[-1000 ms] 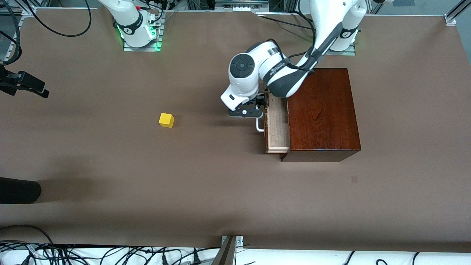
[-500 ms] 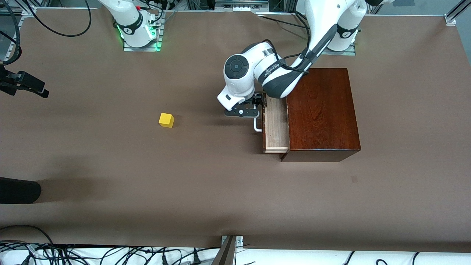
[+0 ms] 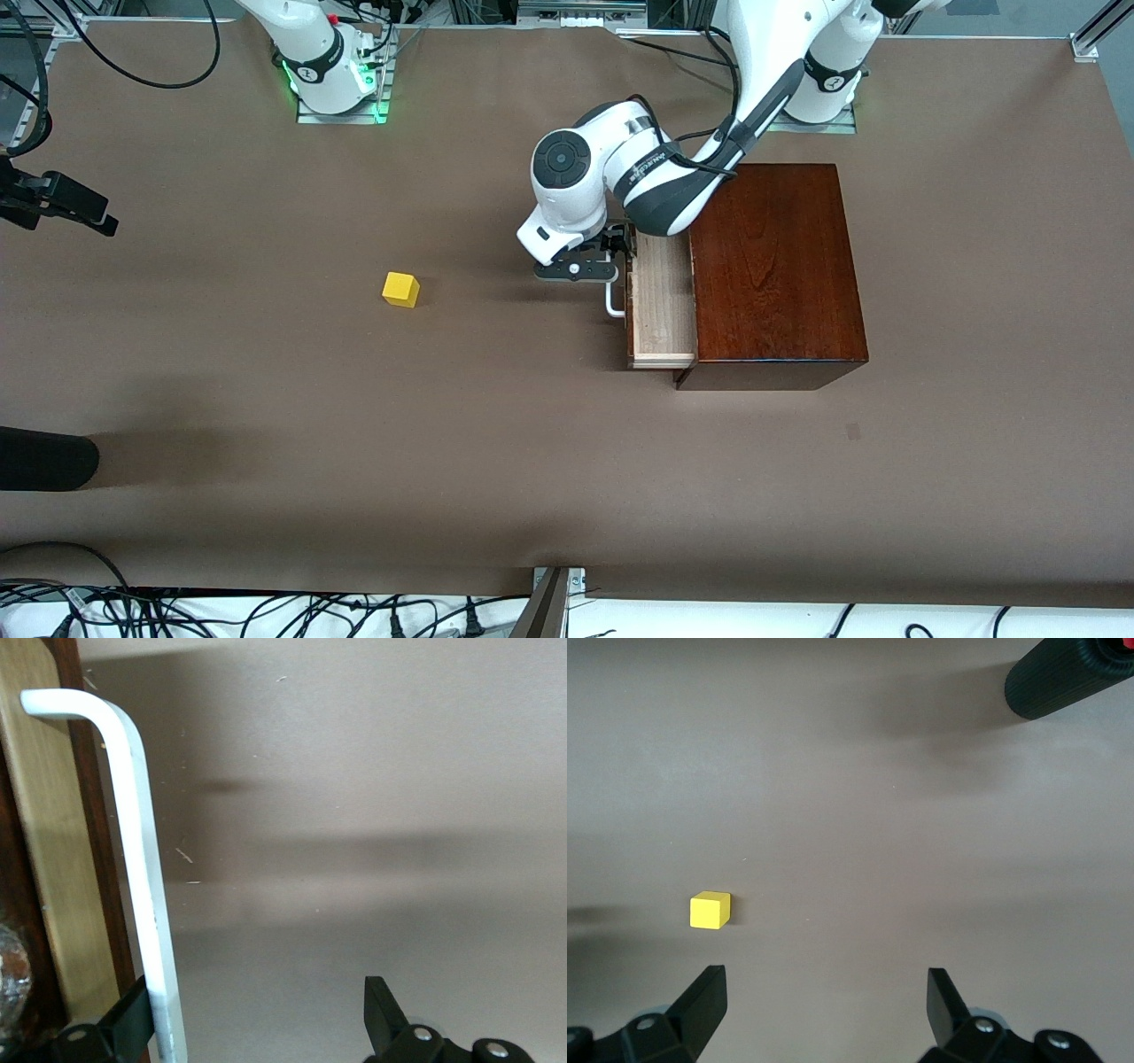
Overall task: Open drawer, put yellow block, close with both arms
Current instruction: 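Pull the drawer handle outward with the left gripper to open it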
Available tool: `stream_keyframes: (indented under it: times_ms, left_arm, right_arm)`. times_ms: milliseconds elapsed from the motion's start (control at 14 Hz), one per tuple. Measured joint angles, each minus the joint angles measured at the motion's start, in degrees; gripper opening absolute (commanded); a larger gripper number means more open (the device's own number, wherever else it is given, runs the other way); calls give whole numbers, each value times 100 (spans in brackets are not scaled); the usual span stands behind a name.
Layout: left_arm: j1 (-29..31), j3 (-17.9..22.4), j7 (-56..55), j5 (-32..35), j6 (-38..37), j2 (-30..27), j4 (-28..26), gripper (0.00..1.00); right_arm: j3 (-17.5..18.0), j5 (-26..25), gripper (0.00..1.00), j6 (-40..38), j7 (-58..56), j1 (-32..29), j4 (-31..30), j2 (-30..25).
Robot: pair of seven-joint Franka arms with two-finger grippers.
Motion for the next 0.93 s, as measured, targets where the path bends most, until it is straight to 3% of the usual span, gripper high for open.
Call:
stream_keyframes:
  times_ms: [643, 929]
  left_arm:
    - [-56, -55, 60, -1, 109, 80, 168, 100]
    - [57, -56, 543, -4, -191, 71, 314, 100]
  right_arm:
    - [0, 0, 100, 0, 0, 0, 0, 0]
    - [0, 0, 100, 0, 0, -1, 0, 0]
